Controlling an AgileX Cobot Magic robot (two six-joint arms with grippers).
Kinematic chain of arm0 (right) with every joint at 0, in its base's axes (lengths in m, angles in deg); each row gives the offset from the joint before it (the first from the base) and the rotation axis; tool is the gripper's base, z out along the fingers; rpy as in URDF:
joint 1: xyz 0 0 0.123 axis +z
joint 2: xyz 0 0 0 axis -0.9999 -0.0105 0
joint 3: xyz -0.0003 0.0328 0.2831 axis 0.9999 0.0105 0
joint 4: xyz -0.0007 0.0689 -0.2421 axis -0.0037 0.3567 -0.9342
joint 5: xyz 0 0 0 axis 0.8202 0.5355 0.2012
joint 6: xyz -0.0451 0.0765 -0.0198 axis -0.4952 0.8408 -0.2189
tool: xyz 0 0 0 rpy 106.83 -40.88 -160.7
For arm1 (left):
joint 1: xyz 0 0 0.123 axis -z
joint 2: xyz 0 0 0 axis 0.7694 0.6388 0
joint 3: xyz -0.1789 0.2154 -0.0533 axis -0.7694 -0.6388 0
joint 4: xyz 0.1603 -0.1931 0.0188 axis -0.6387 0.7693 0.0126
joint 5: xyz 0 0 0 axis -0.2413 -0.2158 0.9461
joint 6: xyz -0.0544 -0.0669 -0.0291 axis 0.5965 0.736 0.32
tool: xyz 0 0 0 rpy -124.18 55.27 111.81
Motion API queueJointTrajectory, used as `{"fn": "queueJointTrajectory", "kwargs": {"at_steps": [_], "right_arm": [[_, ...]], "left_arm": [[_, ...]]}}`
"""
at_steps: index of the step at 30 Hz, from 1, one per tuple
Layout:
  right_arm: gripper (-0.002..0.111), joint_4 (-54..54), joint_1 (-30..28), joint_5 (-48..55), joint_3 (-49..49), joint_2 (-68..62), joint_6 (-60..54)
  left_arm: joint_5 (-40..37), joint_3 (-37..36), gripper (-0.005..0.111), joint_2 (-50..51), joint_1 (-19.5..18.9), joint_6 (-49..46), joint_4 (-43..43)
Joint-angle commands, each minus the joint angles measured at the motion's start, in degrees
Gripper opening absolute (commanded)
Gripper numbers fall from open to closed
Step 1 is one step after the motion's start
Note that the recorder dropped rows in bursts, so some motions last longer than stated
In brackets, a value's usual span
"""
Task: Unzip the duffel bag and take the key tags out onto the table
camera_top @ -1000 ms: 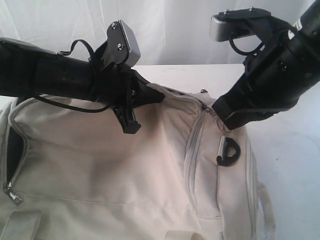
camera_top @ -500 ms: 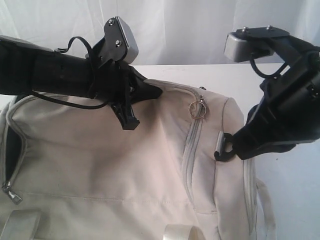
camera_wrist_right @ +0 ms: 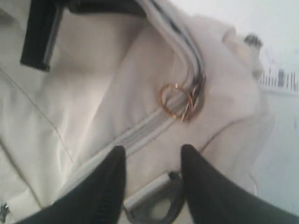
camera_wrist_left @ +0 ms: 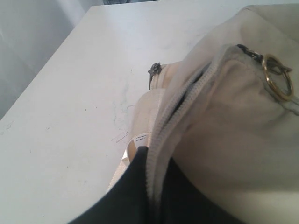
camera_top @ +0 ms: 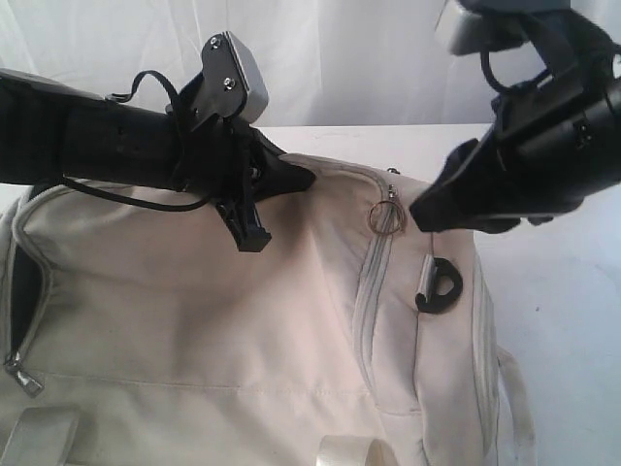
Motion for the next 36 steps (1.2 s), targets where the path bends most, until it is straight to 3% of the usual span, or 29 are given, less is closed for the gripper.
{"fn": "queueJointTrajectory", "kwargs": {"at_steps": [1,3,7,17,22,32,36], "right_arm": [[0.068,1.88,-0.36,-5.66,0.34,-0.63,-6.65],[0.07,1.51,-0.36,-6.28,0.34,-2.0,-10.95],[0.064,1.49,-0.36,-6.22,0.34,-5.26,-19.04],[0.057,1.59,-0.36,-8.52,0.34,-11.58,-20.12],[0.045,1.59,-0.36,-10.22,0.34,-13.45,-20.12],[0.001,0.22,-0.36,-10.1,0.24,-13.31,-22.45],[0.0,-0.78,-0.36,-8.21,0.03,-12.17,-22.45]], "left_arm": [[-0.76,0.55,0.0,-1.6,-0.51,-4.35,3.81],[-0.76,0.55,0.0,-1.6,-0.51,-4.35,3.81],[-0.76,0.55,0.0,-1.6,-0.51,-4.35,3.81],[-0.76,0.55,0.0,-1.6,-0.51,-4.35,3.81],[-0.76,0.55,0.0,-1.6,-0.51,-4.35,3.81],[-0.76,0.55,0.0,-1.6,-0.51,-4.35,3.81],[-0.76,0.55,0.0,-1.6,-0.51,-4.35,3.81]]}}
